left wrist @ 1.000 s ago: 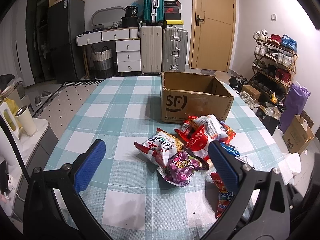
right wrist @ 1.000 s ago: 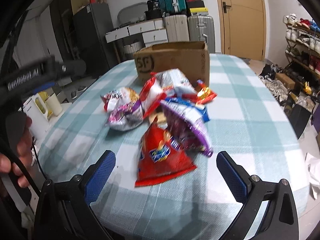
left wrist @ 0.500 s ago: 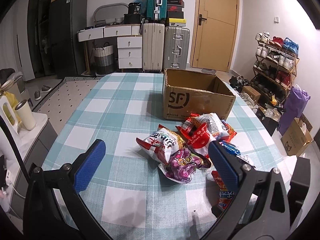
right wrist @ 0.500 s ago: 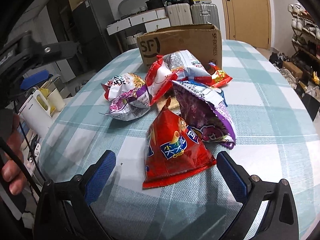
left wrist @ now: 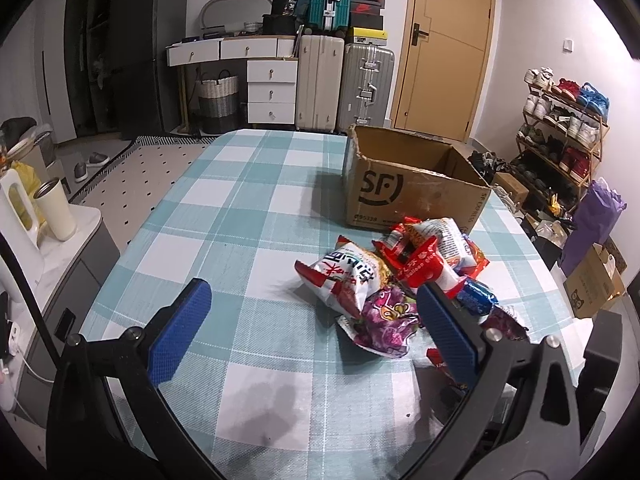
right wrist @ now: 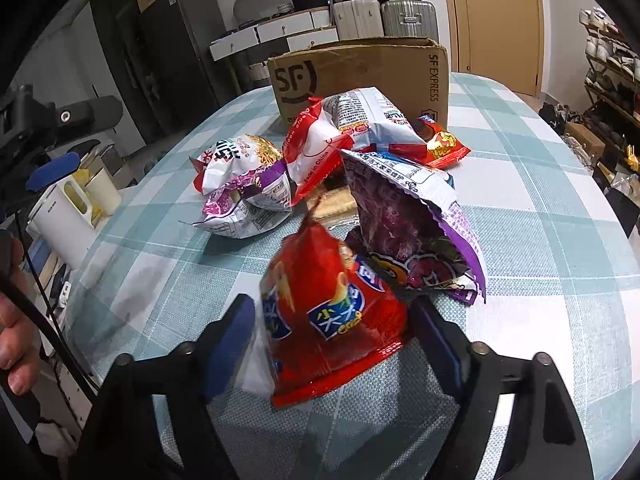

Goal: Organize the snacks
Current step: 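Lower the right gripper onto the red snack bag and close it, then lift the red bag with the right gripper while the left gripper grasps the white-red bag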

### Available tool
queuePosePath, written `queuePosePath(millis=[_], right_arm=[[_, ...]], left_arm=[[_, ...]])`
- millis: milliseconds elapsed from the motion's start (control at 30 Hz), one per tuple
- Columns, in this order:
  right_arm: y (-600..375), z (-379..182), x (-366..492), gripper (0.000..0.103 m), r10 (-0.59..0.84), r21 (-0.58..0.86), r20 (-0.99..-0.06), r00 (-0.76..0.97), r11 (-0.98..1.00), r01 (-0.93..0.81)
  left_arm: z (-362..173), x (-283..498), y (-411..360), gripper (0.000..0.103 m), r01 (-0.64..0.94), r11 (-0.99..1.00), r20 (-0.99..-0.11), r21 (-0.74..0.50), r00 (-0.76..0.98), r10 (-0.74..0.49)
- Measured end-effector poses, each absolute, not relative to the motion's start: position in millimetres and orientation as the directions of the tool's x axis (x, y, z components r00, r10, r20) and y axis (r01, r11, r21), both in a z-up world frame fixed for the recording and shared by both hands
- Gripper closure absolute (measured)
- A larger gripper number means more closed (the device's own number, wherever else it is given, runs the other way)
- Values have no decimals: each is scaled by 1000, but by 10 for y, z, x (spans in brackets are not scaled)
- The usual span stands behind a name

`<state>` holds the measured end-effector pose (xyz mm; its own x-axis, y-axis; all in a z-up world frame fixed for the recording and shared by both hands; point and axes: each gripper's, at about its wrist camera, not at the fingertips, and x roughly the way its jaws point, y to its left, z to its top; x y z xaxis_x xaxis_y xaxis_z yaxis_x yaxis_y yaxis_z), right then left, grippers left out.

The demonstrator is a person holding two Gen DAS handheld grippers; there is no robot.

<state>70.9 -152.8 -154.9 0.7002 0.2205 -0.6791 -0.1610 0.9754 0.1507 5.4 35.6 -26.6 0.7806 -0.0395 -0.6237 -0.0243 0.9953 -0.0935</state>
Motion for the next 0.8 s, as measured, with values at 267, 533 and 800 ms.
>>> queuePosePath(millis=[267, 533, 800], right_arm=[[-1541, -1567, 655, 47, 218, 131, -664, 716, 976, -176], [-1555, -1546, 608, 58, 243, 133, -650, 720, 969, -206], [-1578, -1468, 535, 59, 267, 140, -626, 733, 963, -231]], left_arm=[[-324, 71, 468, 1, -52, 993, -642, -106, 766, -29], [-396, 86, 535, 1, -62, 992, -657, -106, 753, -23], [-481, 179, 596, 1, -65, 990, -685, -127, 728, -40]])
